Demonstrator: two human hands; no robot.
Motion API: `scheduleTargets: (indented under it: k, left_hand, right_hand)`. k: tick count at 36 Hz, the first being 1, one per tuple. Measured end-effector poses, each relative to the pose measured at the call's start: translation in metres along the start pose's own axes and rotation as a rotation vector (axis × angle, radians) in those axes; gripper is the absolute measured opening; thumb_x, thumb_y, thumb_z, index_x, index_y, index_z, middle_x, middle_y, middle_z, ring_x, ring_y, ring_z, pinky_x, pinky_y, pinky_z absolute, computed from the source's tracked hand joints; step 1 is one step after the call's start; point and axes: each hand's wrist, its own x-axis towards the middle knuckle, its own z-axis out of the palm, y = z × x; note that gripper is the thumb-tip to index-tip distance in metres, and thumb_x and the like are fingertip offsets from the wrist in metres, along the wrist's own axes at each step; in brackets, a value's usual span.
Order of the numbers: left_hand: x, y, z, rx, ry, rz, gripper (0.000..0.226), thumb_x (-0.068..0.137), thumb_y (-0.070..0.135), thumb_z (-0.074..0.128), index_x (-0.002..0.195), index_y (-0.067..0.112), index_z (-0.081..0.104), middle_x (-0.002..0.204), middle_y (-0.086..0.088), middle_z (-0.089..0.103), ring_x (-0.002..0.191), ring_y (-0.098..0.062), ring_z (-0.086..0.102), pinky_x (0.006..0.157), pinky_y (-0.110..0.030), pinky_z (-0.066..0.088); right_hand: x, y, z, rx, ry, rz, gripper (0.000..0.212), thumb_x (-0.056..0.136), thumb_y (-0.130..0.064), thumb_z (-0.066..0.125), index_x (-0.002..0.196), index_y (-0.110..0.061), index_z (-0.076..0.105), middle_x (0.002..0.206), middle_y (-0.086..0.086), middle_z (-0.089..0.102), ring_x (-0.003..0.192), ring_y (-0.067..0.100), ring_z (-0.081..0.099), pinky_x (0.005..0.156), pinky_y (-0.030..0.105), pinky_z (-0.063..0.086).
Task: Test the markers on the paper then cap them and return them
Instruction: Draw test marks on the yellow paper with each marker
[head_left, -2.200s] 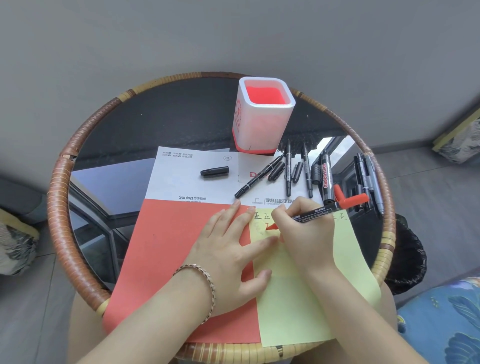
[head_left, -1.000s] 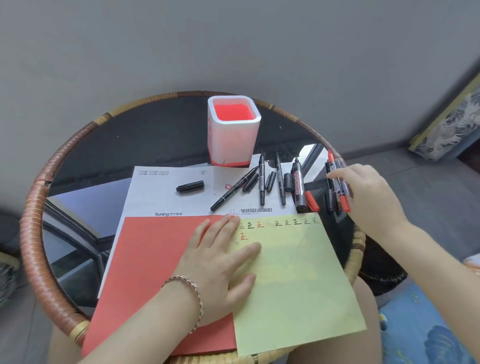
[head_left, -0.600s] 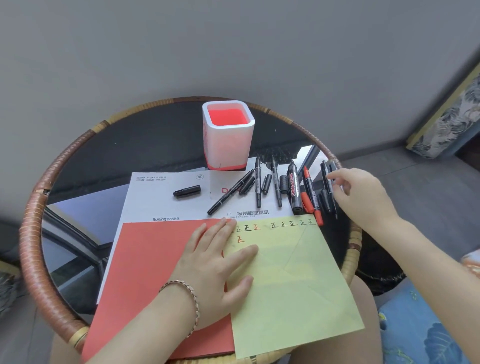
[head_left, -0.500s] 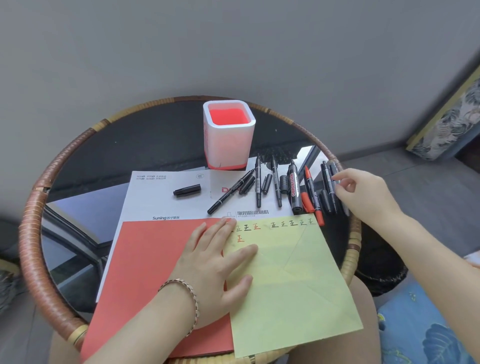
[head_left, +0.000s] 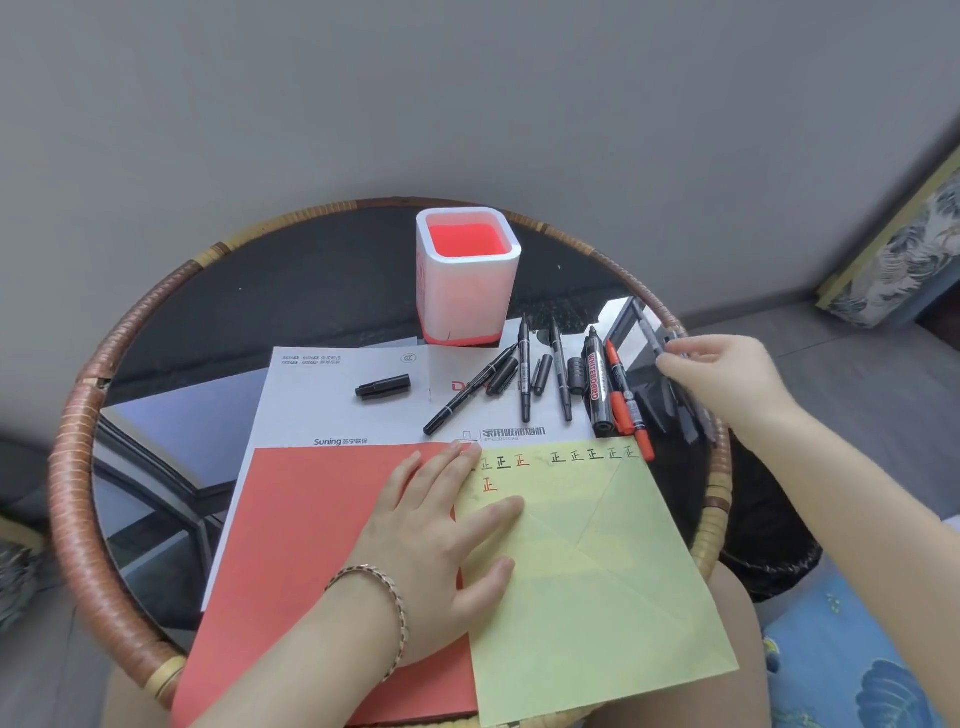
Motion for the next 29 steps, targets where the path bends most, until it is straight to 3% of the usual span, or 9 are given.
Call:
scheduleTargets:
  k: [4,8,11,15,18,22,29]
  left_hand:
    - [0.0,-0.001,0.002,-0.005,-0.009,-0.001,0.042,0.075,0.051,0.044,0.115,0.042,0.052,0.134,-0.012,0.052,0.126,-0.022,0.038,0.103,-0.041,0.022]
    - [0.0,-0.001,0.001,-0.027,-0.001,0.001,0.041,0.075,0.05,0.044,0.114,0.042,0.052,0.133,-0.013,0.052,0.127,-0.022,0.035,0.103,-0.042,0.022]
    - [0.0,0.0,0.001,-0.028,0.001,0.001,0.041,0.075,0.05,0.044,0.114,0.041,0.053,0.133,-0.013,0.053,0.126,-0.023,0.036,0.102,-0.042,0.022]
    - [0.0,0.0,0.001,-0.021,-0.009,0.0,0.041,0.075,0.05,0.044,0.113,0.041,0.055,0.133,-0.013,0.053,0.125,-0.027,0.047,0.101,-0.043,0.023]
    - [0.0,0.0,0.0,-0.021,-0.002,0.001,0.041,0.074,0.05,0.044,0.114,0.041,0.052,0.132,-0.013,0.053,0.126,-0.025,0.041,0.101,-0.041,0.023]
    - [0.001,0.001,0.0,-0.021,0.005,0.003,0.041,0.074,0.05,0.043,0.114,0.041,0.051,0.132,-0.014,0.053,0.125,-0.025,0.039,0.1,-0.042,0.024]
    - [0.001,0.002,-0.001,-0.024,-0.005,0.002,0.04,0.074,0.05,0.044,0.112,0.039,0.054,0.131,-0.015,0.054,0.123,-0.029,0.05,0.099,-0.042,0.025]
  right_hand:
    - [-0.019,-0.01,-0.011,0.473,-0.135,0.142,0.023,0.087,-0.016,0.059,0.108,-0.008,0.064,0.061,-0.004,0.054,0.048,0.003,0.046,0.046,0.012,0.042]
    - [-0.043,-0.014,-0.009,0.684,-0.243,0.132,0.006,0.087,-0.01,0.056,0.083,-0.01,0.061,0.062,-0.002,0.054,0.049,0.003,0.051,0.051,0.012,0.05]
    - [-0.059,-0.015,-0.001,0.816,-0.255,0.133,0.015,0.089,-0.007,0.052,0.074,-0.01,0.052,0.054,-0.001,0.057,0.05,0.008,0.058,0.053,0.016,0.053]
    - [-0.077,-0.021,0.018,0.773,-0.286,0.089,0.019,0.093,-0.013,0.046,0.079,-0.011,0.059,0.059,0.002,0.067,0.059,0.015,0.067,0.057,0.023,0.057]
    - [-0.087,-0.027,0.034,0.73,-0.332,0.049,0.02,0.093,-0.016,0.047,0.085,-0.012,0.064,0.069,0.004,0.072,0.064,0.016,0.069,0.059,0.023,0.055]
    - [-0.095,-0.033,0.053,0.591,-0.235,-0.056,0.017,0.085,-0.02,0.061,0.074,-0.009,0.063,0.056,0.001,0.068,0.053,0.011,0.064,0.049,0.019,0.05]
    - [-0.098,-0.034,0.083,0.464,-0.03,-0.099,0.037,0.077,-0.021,0.071,0.052,-0.006,0.048,0.036,0.0,0.05,0.033,0.007,0.047,0.043,0.014,0.039]
